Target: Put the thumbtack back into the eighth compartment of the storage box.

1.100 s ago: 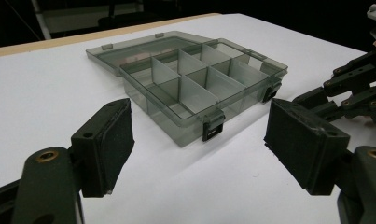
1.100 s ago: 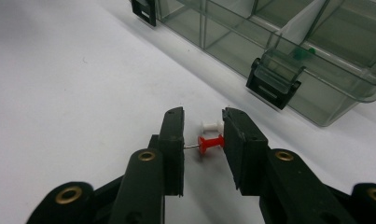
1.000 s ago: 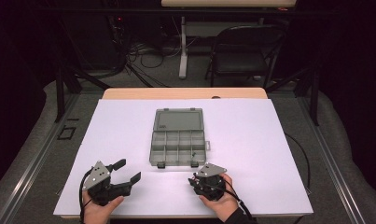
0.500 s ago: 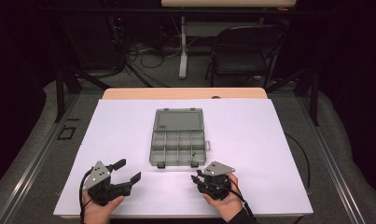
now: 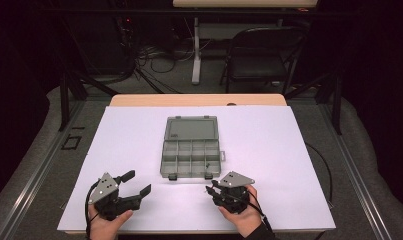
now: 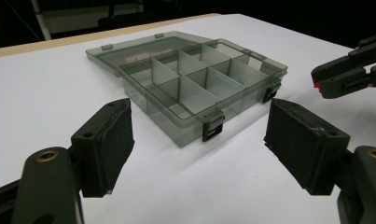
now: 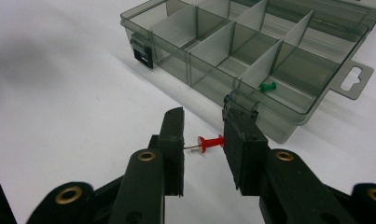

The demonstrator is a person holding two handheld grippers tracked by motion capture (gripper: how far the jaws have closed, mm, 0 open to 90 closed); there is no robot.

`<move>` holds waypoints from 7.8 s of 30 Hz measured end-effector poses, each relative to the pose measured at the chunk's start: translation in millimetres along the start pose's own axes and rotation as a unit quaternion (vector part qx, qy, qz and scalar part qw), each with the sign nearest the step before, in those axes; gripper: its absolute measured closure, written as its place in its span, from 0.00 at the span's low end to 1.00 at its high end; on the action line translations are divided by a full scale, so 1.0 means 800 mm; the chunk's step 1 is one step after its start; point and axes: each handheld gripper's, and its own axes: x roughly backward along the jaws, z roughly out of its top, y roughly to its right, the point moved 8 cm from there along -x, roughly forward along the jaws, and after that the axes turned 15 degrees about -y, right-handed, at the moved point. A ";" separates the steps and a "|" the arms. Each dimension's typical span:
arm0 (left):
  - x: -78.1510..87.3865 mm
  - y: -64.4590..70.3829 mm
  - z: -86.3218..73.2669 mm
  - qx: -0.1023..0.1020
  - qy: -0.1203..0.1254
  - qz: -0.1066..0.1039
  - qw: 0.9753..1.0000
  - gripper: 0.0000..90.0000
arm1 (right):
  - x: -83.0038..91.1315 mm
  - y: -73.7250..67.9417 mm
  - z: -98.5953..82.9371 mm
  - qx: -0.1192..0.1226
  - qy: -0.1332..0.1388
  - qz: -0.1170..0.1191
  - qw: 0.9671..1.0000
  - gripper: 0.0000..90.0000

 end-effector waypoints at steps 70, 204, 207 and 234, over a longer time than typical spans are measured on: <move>-0.001 -0.001 0.000 0.001 -0.001 -0.002 1.000 0.26 | -0.044 0.074 0.073 -0.032 -0.054 -0.035 0.997 0.74; -0.001 0.000 0.000 0.000 -0.001 -0.003 1.000 0.26 | -0.021 0.004 0.007 0.038 -0.010 0.013 0.999 0.76; -0.001 0.000 0.000 0.000 -0.001 -0.003 1.000 0.26 | -0.018 0.004 0.009 0.038 -0.006 0.012 0.999 0.76; -0.004 0.001 -0.001 0.002 -0.004 -0.003 1.000 0.26 | 0.003 0.039 0.056 0.020 0.014 -0.012 1.000 0.76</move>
